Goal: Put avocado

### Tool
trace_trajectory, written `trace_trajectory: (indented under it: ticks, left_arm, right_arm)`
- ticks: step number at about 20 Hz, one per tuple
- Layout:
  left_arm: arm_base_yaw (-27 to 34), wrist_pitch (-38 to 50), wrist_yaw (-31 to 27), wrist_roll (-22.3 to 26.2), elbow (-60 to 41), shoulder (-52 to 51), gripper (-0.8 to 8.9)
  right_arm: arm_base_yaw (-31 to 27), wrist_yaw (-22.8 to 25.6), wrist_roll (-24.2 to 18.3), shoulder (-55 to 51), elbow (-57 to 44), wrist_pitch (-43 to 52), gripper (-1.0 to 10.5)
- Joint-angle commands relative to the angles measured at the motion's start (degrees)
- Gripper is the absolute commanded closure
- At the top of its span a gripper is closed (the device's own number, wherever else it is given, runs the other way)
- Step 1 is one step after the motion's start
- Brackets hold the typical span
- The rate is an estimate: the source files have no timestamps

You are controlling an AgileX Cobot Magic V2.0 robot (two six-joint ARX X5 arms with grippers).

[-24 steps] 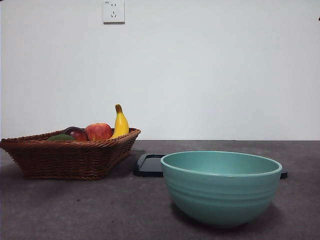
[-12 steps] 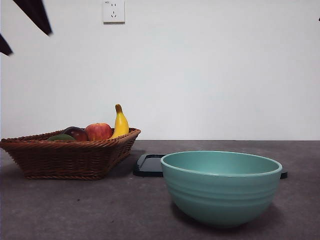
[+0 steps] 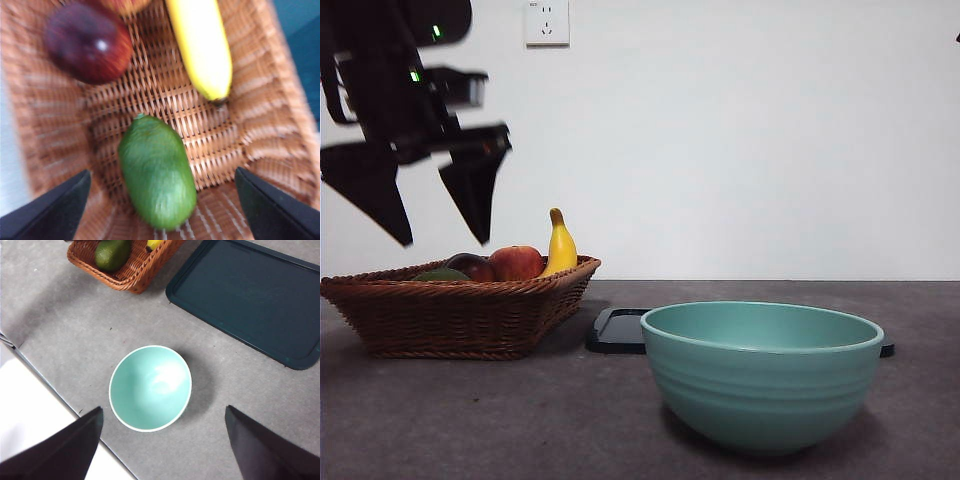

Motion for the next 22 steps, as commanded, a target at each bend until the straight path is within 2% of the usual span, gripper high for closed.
trace_trajectory:
  ticks: [1,8,13,16,22]
  left_arm:
    - [-0.28,1.44,-0.35,-0.37,1.29,3.43,3.49]
    - [-0.26,3.13,-0.35,-1.77,1.29,9.05,3.62]
    - [-0.39,2.95,-0.35,-2.32,1.29,10.45,4.75]
    - [-0.42,2.99,-0.35,-2.56,1.29,10.45,6.54]
    - [-0.68,2.47,-0.02,-2.71,2.82,7.82,6.65]
  right_arm:
    - [0.28,0.00,0.66,0.37,1.20,0.57,5.5]
    - [0.28,0.00,0.66,0.37,1.20,0.57,5.5]
    - [0.28,0.00,0.66,0.37,1.20,0.57,5.5]
    - [0.26,0.00,0.66,0.37,1.20,0.57,5.5]
    - [0.26,0.00,0.66,0.37,1.20,0.57,5.5]
